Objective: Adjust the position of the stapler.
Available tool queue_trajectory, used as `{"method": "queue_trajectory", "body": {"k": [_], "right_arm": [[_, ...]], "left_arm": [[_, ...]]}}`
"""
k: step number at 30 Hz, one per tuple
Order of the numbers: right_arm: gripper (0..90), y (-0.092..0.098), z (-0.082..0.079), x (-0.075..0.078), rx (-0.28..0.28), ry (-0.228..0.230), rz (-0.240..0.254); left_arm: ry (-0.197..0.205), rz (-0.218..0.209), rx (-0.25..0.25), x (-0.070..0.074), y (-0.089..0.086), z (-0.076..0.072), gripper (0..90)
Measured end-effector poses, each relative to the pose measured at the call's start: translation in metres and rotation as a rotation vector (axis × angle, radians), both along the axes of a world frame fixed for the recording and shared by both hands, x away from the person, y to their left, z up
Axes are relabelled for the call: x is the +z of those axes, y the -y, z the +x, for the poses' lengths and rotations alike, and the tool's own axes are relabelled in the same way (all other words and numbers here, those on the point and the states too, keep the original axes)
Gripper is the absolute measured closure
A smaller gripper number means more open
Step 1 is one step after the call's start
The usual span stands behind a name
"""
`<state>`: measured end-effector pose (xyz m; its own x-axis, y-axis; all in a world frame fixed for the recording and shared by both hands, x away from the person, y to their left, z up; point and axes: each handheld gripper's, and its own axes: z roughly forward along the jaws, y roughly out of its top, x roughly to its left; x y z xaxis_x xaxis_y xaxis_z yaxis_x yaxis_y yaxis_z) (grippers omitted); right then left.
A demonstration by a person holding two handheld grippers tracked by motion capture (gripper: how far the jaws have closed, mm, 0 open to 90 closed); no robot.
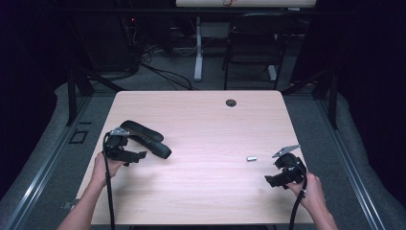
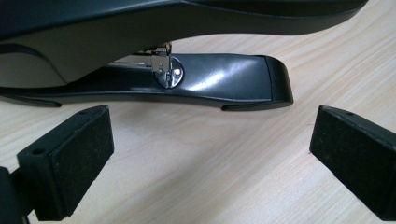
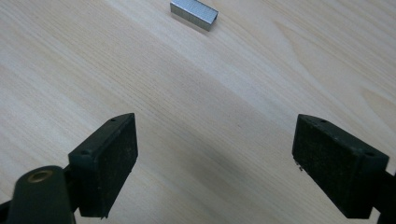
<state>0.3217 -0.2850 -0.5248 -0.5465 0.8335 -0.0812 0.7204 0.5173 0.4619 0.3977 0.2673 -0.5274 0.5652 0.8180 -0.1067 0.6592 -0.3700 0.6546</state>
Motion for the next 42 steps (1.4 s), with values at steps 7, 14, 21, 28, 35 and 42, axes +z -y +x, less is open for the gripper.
{"method": "queue_trajectory", "body": {"k": [7, 14, 21, 28, 35, 42], "right_arm": [[14.0, -0.003, 0.0, 0.001, 0.033, 0.009, 0.021], [14.4, -0.003, 0.0, 0.0, 0.034, -0.004, 0.039], [14.4, -0.004, 0.001, -0.001, 0.039, 0.0, 0.042], [14.8, -0.004, 0.002, -0.003, 0.046, -0.01, 0.043], [14.8, -0.004, 0.003, -0.003, 0.06, -0.013, 0.048], [14.7, -0.004, 0.003, -0.004, 0.057, -0.012, 0.054]], "left_arm": [[0.047, -0.006, 0.019, 0.003, -0.004, 0.004, 0.1], [0.059, -0.039, 0.076, 0.006, -0.017, 0.011, 9.6], [0.116, -0.04, 0.149, 0.011, -0.031, 0.016, 45.0], [0.16, -0.08, 0.206, 0.008, -0.055, 0.026, 71.1], [0.198, -0.058, 0.2, 0.013, -0.062, 0.038, 87.5], [0.216, 0.003, 0.155, 0.015, -0.061, 0.053, 89.8]]}}
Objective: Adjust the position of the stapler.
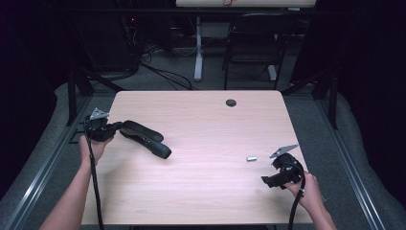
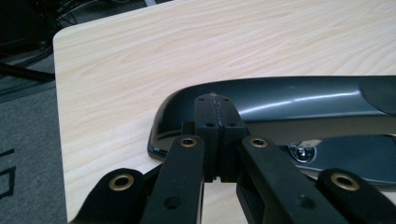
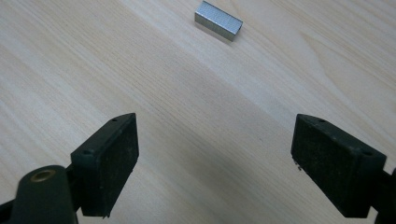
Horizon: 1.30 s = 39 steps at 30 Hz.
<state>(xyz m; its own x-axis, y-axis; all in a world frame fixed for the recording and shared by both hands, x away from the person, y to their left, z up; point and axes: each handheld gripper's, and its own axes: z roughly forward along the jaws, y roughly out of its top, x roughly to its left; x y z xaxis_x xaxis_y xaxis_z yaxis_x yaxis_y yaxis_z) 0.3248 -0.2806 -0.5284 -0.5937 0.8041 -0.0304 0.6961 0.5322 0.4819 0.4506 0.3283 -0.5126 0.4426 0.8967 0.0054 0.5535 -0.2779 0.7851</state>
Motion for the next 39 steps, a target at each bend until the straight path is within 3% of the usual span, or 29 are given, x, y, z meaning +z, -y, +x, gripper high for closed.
{"method": "queue_trajectory", "body": {"k": [4, 5, 9, 15, 21, 24, 28, 31, 33, 37, 39], "right_arm": [[14.7, 0.0, 0.0, 0.0, -0.002, 0.001, 0.003], [14.7, 0.0, 0.0, 0.0, 0.005, 0.002, 0.002], [14.7, -0.001, 0.0, 0.0, 0.014, 0.001, 0.002], [14.6, -0.001, 0.001, -0.001, 0.015, 0.0, 0.003], [14.6, -0.003, 0.0, -0.002, 0.025, 0.007, -0.008], [14.6, -0.003, 0.001, -0.001, 0.03, 0.003, -0.02], [14.6, -0.003, 0.001, -0.003, 0.039, 0.0, -0.026], [14.6, -0.004, 0.001, -0.003, 0.04, -0.002, -0.029], [14.6, -0.005, 0.001, -0.004, 0.035, 0.012, -0.021], [14.6, -0.008, 0.001, -0.002, 0.047, 0.011, -0.037], [14.6, -0.011, 0.0, -0.001, 0.061, 0.018, -0.048]], "left_arm": [[0.001, 0.049, -0.012, -0.006, -0.001, 0.009, 90.0], [-0.025, 0.059, -0.026, -0.01, -0.002, 0.015, 90.0], [-0.028, 0.034, -0.022, -0.009, -0.005, 0.024, 90.0], [-0.033, 0.056, -0.011, -0.01, -0.006, 0.035, 90.0], [-0.069, 0.107, 0.014, -0.02, -0.009, 0.046, 90.0], [-0.071, 0.102, 0.016, -0.022, -0.01, 0.048, 90.0], [-0.104, 0.096, 0.015, -0.022, -0.012, 0.054, 90.0], [-0.102, 0.155, 0.013, -0.023, -0.009, 0.057, 90.0], [-0.094, 0.17, 0.021, -0.024, -0.007, 0.058, 90.0], [-0.103, 0.262, 0.032, -0.029, -0.001, 0.061, 90.0], [-0.111, 0.219, 0.03, -0.031, -0.006, 0.062, 90.0]]}}
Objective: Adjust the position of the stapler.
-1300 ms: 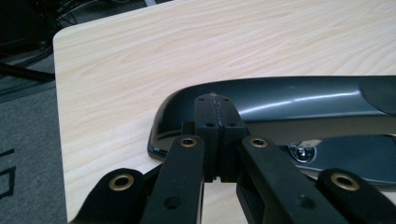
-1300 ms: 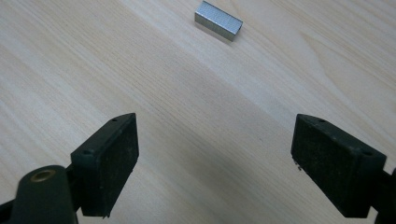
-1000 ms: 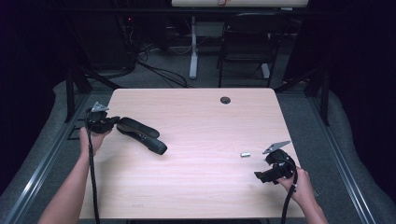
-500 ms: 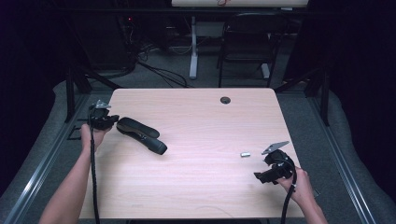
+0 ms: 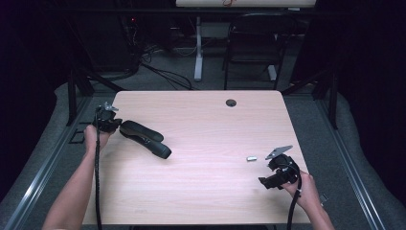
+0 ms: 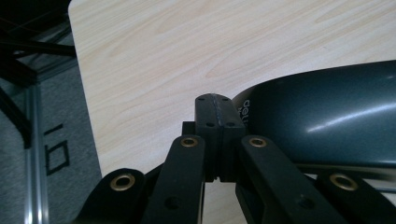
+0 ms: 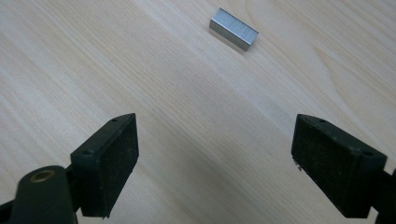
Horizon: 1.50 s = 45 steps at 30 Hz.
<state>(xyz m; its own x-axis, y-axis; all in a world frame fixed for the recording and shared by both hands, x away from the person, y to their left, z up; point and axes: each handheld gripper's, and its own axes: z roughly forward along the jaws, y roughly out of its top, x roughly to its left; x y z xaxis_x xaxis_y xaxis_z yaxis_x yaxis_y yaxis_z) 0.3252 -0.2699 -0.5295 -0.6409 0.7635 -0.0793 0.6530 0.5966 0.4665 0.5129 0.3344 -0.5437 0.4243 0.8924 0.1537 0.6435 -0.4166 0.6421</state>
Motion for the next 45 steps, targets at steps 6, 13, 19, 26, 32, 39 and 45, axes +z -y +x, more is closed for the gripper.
{"method": "queue_trajectory", "body": {"k": [6, 13, 19, 26, 32, 39, 45], "right_arm": [[14.6, -0.001, 0.0, -0.002, 0.001, -0.004, 0.013], [14.5, -0.005, 0.002, -0.002, 0.016, -0.008, -0.001], [14.6, -0.004, 0.002, -0.001, 0.02, -0.018, -0.002], [14.6, -0.003, 0.002, -0.002, 0.02, -0.027, 0.006], [14.6, -0.004, 0.002, -0.003, 0.026, -0.035, 0.016], [14.5, -0.004, 0.002, -0.002, 0.018, -0.03, 0.013], [14.6, -0.001, 0.002, -0.003, 0.015, -0.035, 0.03]], "left_arm": [[-0.015, -0.03, -0.024, -0.001, -0.005, 0.0, 90.0], [-0.075, -0.074, -0.094, 0.002, 0.002, 0.001, 90.0], [-0.105, -0.08, -0.133, 0.003, 0.009, 0.001, 90.0], [-0.134, -0.076, -0.179, 0.005, 0.016, 0.001, 90.0], [-0.132, -0.062, -0.212, 0.006, 0.025, -0.001, 90.0], [-0.145, -0.059, -0.258, 0.007, 0.038, -0.003, 90.0], [-0.149, -0.031, -0.293, 0.009, 0.054, -0.006, 90.0]]}}
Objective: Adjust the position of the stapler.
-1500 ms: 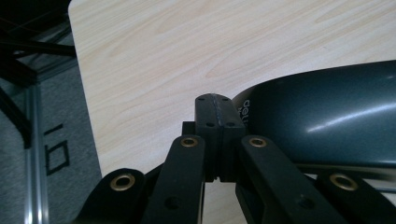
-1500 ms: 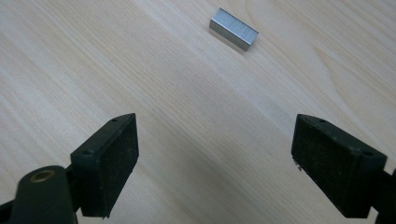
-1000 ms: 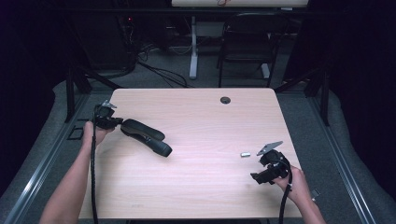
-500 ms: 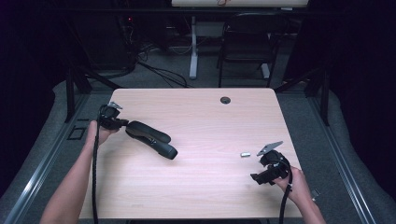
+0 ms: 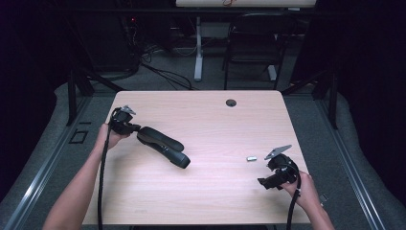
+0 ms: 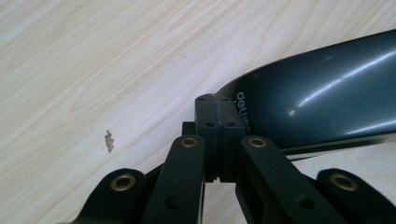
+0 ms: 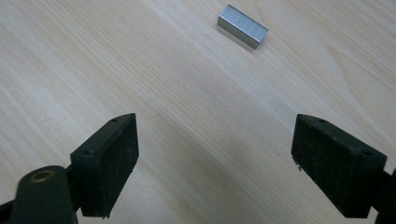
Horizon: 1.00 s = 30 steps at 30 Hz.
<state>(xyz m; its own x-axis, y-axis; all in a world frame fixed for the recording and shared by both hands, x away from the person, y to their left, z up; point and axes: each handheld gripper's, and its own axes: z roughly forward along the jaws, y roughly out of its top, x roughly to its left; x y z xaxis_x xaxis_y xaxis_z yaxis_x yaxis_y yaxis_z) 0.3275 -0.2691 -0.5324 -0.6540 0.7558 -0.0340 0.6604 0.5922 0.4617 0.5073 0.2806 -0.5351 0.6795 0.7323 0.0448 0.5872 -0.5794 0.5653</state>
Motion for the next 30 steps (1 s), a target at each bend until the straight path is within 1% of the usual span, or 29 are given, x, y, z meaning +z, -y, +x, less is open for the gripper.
{"method": "queue_trajectory", "body": {"k": [1, 2, 5, 8, 11, 12, 14, 16, 17, 18, 21, 23, 24, 26, 29, 30], "right_arm": [[14.6, 0.001, 0.0, 0.0, -0.002, 0.005, -0.006], [14.8, 0.001, 0.0, 0.0, 0.0, 0.011, -0.011], [14.9, 0.002, 0.0, 0.001, 0.003, 0.009, -0.009], [14.9, 0.001, 0.0, 0.0, 0.002, 0.01, 0.001], [15.0, 0.001, 0.0, 0.0, 0.004, 0.007, 0.002], [15.0, 0.002, 0.0, 0.0, 0.002, 0.005, -0.008], [15.1, 0.003, 0.0, 0.0, -0.006, 0.0, 0.006], [15.1, 0.003, 0.0, 0.0, -0.007, 0.0, 0.007], [15.1, 0.003, 0.0, 0.001, -0.003, 0.0, -0.003], [15.1, 0.003, 0.0, 0.0, -0.005, 0.002, 0.005], [15.1, 0.002, 0.0, 0.0, 0.0, 0.003, 0.012], [15.1, 0.002, 0.0, 0.0, 0.0, 0.004, 0.002], [15.1, 0.002, 0.0, 0.0, -0.001, 0.005, 0.009], [15.1, 0.002, 0.0, 0.0, 0.001, 0.003, 0.008], [15.1, 0.002, 0.0, 0.0, 0.001, 0.001, 0.007], [15.1, 0.002, 0.0, 0.0, 0.001, 0.004, -0.001]], "left_arm": [[0.002, 0.008, -0.01, 0.0, 0.004, -0.001, 90.0], [0.002, 0.008, -0.01, 0.0, 0.004, -0.001, 90.0], [-0.001, -0.005, -0.02, 0.0, 0.007, -0.001, 90.0], [-0.005, -0.004, -0.034, 0.0, 0.011, -0.003, 90.0], [0.001, 0.002, -0.042, 0.0, 0.015, -0.004, 90.0], [0.003, 0.002, -0.045, 0.0, 0.017, -0.005, 90.0], [0.0, 0.004, -0.053, 0.0, 0.019, -0.006, 90.0], [-0.001, 0.001, -0.062, 0.0, 0.022, -0.007, 90.0], [-0.001, 0.001, -0.065, 0.0, 0.022, -0.007, 90.0], [-0.01, 0.001, -0.075, 0.001, 0.024, -0.007, 90.0], [-0.006, 0.001, -0.082, 0.0, 0.028, -0.009, 90.0], [-0.007, 0.002, -0.09, 0.001, 0.031, -0.01, 90.0], [-0.013, 0.0, -0.098, 0.001, 0.031, -0.01, 90.0], [-0.017, -0.003, -0.102, 0.001, 0.034, -0.011, 90.0], [-0.017, 0.002, -0.115, 0.001, 0.038, -0.013, 90.0], [-0.013, 0.001, -0.115, 0.001, 0.039, -0.014, 90.0]]}}
